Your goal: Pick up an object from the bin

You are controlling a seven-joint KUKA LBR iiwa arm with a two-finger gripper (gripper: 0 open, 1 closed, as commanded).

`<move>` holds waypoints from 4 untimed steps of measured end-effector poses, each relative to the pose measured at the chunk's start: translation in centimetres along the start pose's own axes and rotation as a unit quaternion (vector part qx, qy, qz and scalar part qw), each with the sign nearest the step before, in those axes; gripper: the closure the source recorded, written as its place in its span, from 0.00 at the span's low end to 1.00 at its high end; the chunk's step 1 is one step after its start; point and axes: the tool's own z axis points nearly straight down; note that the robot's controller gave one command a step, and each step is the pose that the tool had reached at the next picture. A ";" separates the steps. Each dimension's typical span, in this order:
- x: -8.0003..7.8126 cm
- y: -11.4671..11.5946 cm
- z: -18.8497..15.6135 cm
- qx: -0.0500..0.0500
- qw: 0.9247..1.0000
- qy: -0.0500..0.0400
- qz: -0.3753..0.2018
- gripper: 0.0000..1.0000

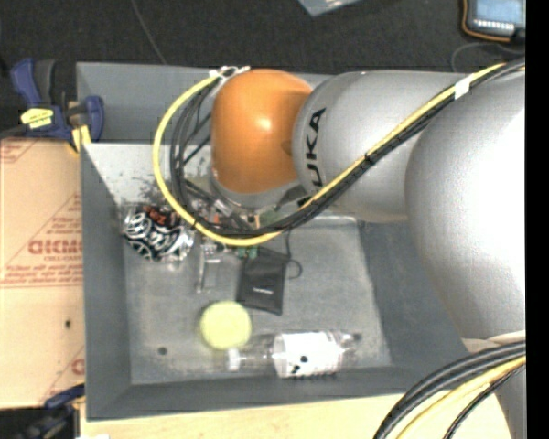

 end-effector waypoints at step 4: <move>0.7 -6.9 10.4 -0.002 1.000 -0.004 -0.024 0.00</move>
Offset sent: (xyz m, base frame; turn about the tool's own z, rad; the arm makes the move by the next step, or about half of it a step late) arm -0.0071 -0.0548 -0.0753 -0.1451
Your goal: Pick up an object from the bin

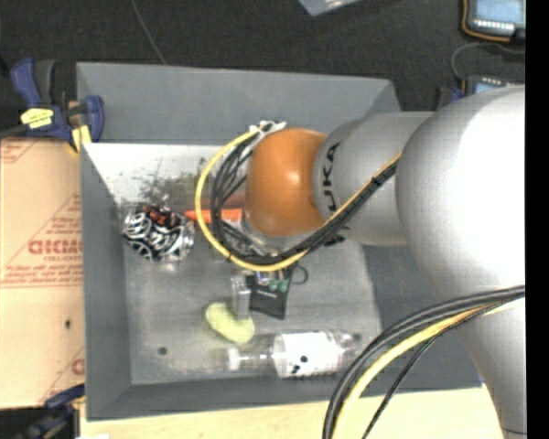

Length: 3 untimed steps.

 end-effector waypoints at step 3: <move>2.7 -8.9 -5.7 0.000 1.000 -0.004 -0.007 0.00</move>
Offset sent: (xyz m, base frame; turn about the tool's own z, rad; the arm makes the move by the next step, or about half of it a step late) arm -0.0324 -0.0568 0.0452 0.0372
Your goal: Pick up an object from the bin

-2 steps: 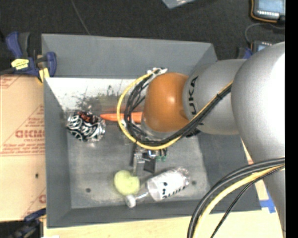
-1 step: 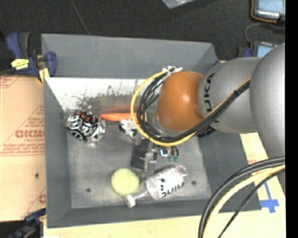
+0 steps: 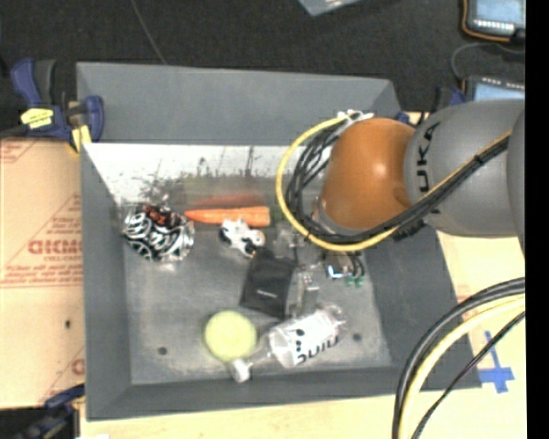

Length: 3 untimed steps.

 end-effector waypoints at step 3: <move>-1.8 7.8 4.1 0.001 0.993 -0.003 -0.119 1.00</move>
Offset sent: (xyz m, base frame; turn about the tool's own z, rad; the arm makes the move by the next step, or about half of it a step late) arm 0.0044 0.0347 -0.0214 -0.3265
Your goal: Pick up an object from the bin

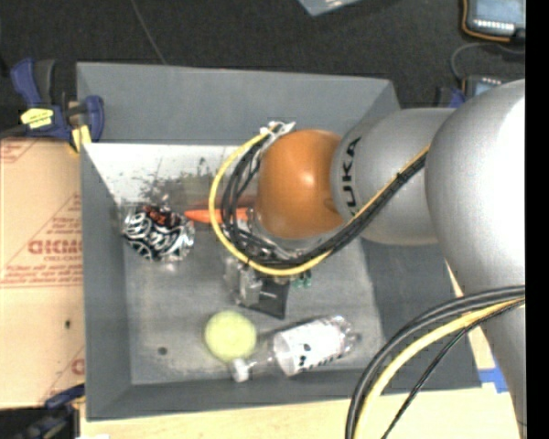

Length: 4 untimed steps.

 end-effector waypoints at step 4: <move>1.3 -6.6 0.4 0.001 0.997 -0.001 -0.077 1.00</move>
Offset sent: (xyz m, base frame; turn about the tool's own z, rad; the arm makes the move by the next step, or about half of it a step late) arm 0.0000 0.0000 0.0000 0.0000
